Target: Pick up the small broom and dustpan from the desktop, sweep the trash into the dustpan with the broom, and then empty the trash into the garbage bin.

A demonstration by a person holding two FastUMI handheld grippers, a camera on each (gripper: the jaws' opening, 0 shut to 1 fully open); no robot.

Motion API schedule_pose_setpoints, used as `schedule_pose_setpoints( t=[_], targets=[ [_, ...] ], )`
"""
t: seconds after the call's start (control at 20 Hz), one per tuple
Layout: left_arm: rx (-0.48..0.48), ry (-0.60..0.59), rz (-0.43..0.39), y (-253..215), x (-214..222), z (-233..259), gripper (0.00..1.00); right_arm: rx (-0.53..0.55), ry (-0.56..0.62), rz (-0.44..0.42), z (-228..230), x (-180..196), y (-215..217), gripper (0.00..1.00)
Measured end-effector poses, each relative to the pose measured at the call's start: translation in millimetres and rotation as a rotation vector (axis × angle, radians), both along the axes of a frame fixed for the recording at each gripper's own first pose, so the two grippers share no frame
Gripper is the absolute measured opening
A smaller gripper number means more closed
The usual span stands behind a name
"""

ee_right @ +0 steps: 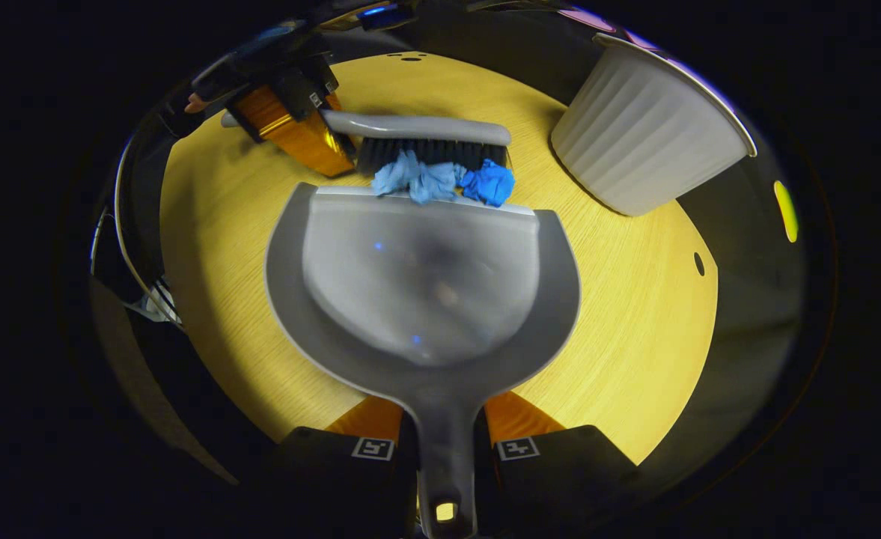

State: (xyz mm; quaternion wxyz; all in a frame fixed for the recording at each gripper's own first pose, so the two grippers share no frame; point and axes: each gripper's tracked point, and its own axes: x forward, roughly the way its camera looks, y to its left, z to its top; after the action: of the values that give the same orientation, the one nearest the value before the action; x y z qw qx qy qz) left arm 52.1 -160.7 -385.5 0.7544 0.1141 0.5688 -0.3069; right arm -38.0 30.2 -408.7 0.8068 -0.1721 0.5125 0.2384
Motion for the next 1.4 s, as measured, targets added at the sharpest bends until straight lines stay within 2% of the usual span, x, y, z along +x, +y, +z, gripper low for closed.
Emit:
schedule_pose_setpoints(
  t=[0.15, 0.25, 0.4, 0.55, 0.75, 0.8, 0.85, 1.0, 1.25, 1.4],
  targets=[
    [-0.049, 0.01, -0.057, -19, -14, 12, 0.27, 0.017, -0.014, -0.013, 0, -1, 0, 0.35],
    [-0.081, 0.023, -0.053, -20, -15, 22, 0.27, 0.042, -0.032, -0.037, -1, 1, -1, 0.35],
    [-0.113, -0.023, -0.004, -6, -4, 48, 0.27, 0.053, -0.031, -0.082, -6, -2, -3, 0.35],
    [-0.109, -0.102, 0.106, 26, 16, 72, 0.27, 0.071, -0.007, -0.17, 0, 0, -4, 0.34],
    [-0.025, -0.146, 0.209, 98, 35, 83, 0.27, 0.057, -0.012, -0.279, 8, -3, -7, 0.34],
    [-0.009, -0.14, 0.225, 114, 34, 81, 0.27, 0.058, -0.013, -0.303, 11, -4, -3, 0.29],
    [0.005, -0.134, 0.239, 128, 34, 82, 0.27, 0.059, -0.015, -0.33, 15, -3, -1, 0.34],
    [0.043, -0.129, 0.251, 137, 27, 67, 0.27, 0.049, -0.032, -0.404, 28, -4, -3, 0.34],
    [0.006, -0.09, 0.261, 133, 13, 59, 0.27, 0.028, -0.06, -0.548, 24, -7, 12, 0.35],
    [-0.017, -0.082, 0.271, 133, 11, 59, 0.27, -0.04, -0.113, -0.593, 20, -4, 17, 0.35]
  ],
)
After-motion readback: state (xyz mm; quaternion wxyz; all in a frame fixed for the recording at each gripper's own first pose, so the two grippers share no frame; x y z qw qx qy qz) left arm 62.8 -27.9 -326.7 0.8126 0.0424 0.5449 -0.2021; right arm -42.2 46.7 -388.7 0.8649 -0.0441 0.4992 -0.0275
